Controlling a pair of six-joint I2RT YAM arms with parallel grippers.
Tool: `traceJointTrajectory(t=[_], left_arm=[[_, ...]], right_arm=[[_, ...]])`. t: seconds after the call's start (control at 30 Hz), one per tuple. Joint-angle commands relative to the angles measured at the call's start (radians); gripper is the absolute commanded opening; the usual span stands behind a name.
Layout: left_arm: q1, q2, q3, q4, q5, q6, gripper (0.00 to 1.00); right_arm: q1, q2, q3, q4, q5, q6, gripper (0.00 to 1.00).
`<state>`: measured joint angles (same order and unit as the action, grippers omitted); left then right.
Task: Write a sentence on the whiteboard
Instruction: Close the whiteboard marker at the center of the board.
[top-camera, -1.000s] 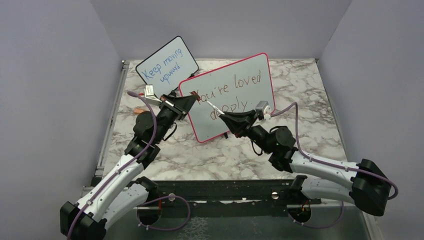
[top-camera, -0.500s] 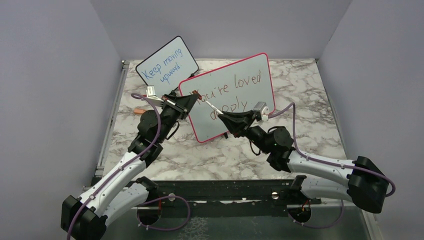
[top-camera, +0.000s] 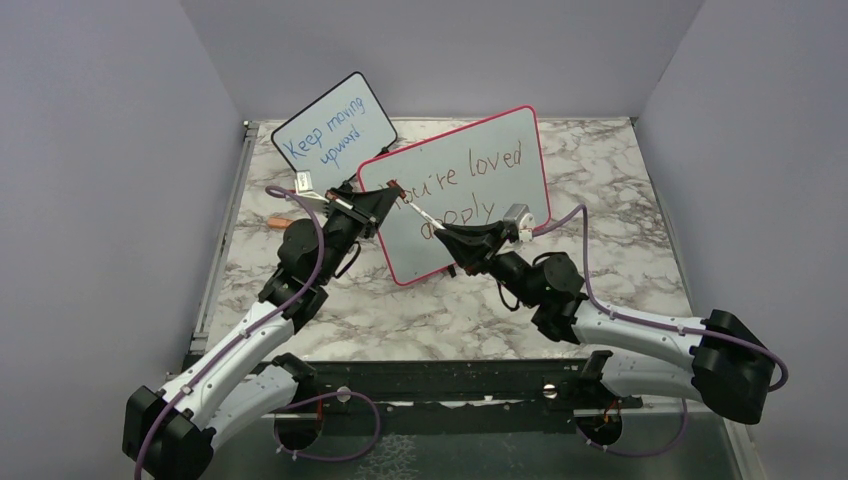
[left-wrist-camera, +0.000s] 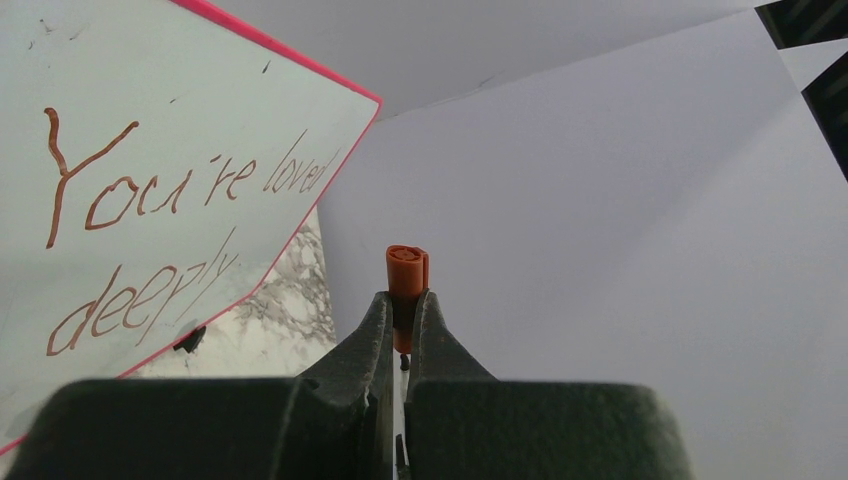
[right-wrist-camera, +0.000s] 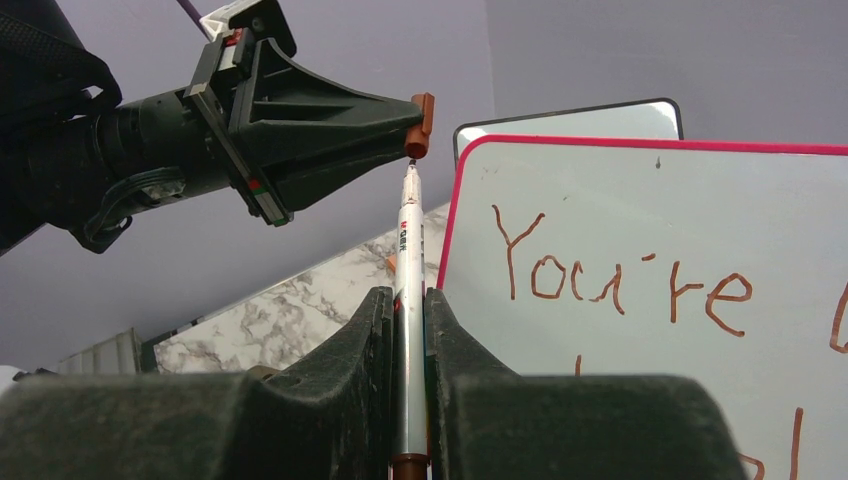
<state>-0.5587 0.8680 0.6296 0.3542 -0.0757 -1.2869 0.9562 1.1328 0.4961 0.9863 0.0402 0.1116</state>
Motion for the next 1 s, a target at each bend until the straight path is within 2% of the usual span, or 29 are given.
traceJointTrajectory(t=[0.0,0.97], left_arm=[[-0.007,-0.001,-0.004,0.043,0.004,-0.030,0.00],[-0.018,0.011,0.001,0.054,0.049,-0.019,0.00]], right_arm=[[0.007,0.008,0.022,0.031,-0.001,-0.010,0.01],[0.007,-0.020,-0.001,0.058,0.061,0.000,0.01]])
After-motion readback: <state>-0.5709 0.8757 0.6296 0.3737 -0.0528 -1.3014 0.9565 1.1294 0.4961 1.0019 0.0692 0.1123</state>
